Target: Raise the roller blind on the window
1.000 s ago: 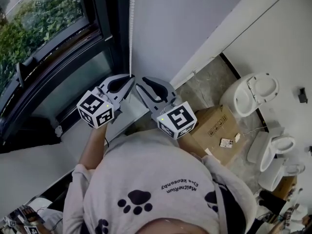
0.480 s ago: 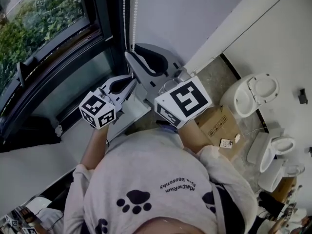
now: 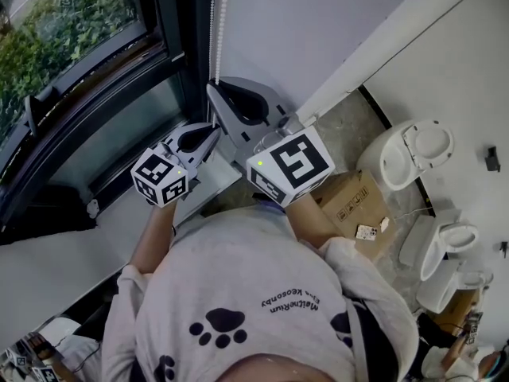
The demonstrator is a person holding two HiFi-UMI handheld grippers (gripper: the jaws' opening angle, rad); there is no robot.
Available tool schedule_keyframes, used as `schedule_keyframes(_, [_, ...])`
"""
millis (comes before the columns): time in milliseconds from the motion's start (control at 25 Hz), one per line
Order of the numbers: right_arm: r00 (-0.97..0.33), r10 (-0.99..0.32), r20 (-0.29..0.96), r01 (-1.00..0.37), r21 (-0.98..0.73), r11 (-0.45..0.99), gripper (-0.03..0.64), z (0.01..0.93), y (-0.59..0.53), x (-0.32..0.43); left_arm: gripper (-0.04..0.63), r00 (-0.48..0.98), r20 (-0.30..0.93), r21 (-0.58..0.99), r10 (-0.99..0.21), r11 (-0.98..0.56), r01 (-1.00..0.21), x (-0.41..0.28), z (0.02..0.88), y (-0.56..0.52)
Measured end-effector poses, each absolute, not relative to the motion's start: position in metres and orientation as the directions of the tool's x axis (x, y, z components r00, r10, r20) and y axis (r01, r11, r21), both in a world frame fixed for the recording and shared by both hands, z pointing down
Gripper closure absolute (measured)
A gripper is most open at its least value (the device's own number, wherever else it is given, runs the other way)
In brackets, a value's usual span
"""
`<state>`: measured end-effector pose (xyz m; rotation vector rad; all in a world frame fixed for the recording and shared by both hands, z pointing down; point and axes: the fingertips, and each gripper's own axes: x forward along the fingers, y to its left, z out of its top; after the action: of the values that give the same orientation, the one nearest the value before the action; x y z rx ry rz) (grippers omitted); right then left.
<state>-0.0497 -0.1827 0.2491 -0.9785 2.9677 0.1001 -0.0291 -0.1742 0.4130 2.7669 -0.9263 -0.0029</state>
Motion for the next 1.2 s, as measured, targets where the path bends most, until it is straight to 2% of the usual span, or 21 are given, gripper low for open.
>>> schedule_keyframes(760, [-0.776,-0.626,0.079,-0.629,-0.008,0.778,0.604,0.355,-0.177,-0.039,0.583,0.782,0.190,0.312,-0.594,-0.718,-0.622,-0.025,0.517,-0.159])
schedule_keyframes(960, [-0.756,-0.652,0.054,-0.653,0.008,0.758,0.604,0.355,-0.176,-0.038,0.583,0.791,0.198,0.287,-0.579,-0.737,-0.611,-0.019,0.515,-0.155])
schedule_keyframes(1200, [-0.722,-0.690,0.049,-0.686,0.073,0.724,0.601,0.358,-0.176,-0.038,0.581,0.754,0.193,0.220,-0.628,-0.721,-0.657,-0.030,0.500,-0.158])
